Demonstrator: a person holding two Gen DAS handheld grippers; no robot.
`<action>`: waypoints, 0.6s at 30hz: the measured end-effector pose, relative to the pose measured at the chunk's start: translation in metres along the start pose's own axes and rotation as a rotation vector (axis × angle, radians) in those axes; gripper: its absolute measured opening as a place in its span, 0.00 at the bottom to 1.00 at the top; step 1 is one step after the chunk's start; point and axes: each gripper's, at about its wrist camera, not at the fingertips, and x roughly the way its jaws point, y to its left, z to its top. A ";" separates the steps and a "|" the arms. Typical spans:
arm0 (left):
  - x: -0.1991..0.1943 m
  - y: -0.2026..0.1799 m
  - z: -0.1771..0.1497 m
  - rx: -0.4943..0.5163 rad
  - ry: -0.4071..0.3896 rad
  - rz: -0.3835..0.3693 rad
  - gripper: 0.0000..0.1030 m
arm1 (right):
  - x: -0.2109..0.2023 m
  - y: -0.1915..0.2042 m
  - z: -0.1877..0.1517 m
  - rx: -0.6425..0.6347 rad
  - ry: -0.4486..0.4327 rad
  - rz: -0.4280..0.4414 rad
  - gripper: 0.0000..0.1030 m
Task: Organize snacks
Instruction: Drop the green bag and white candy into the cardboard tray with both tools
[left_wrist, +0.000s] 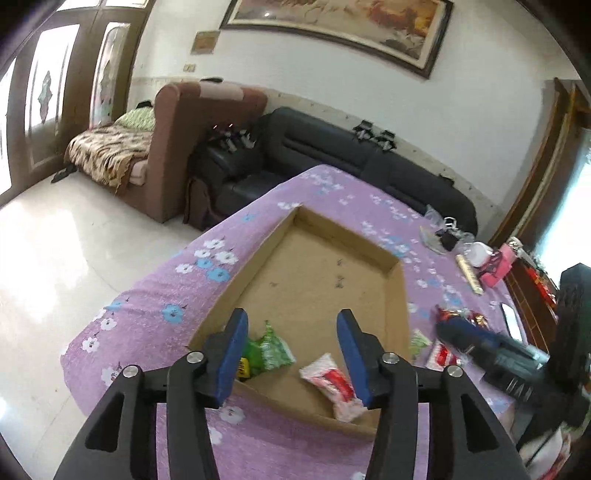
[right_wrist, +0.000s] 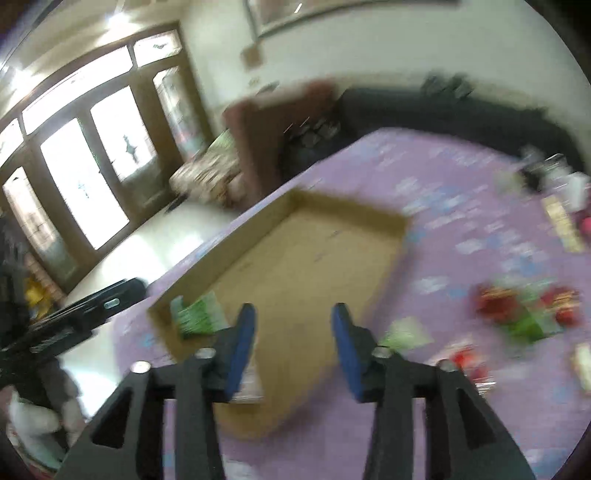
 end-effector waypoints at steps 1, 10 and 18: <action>-0.004 -0.007 -0.001 0.017 -0.009 -0.008 0.54 | -0.017 -0.019 -0.002 0.018 -0.060 -0.041 0.65; 0.007 -0.060 -0.015 0.116 0.024 -0.086 0.57 | -0.025 -0.148 -0.048 0.259 0.120 -0.125 0.56; 0.011 -0.096 -0.026 0.214 0.058 -0.116 0.57 | 0.002 -0.128 -0.066 0.295 0.179 -0.097 0.56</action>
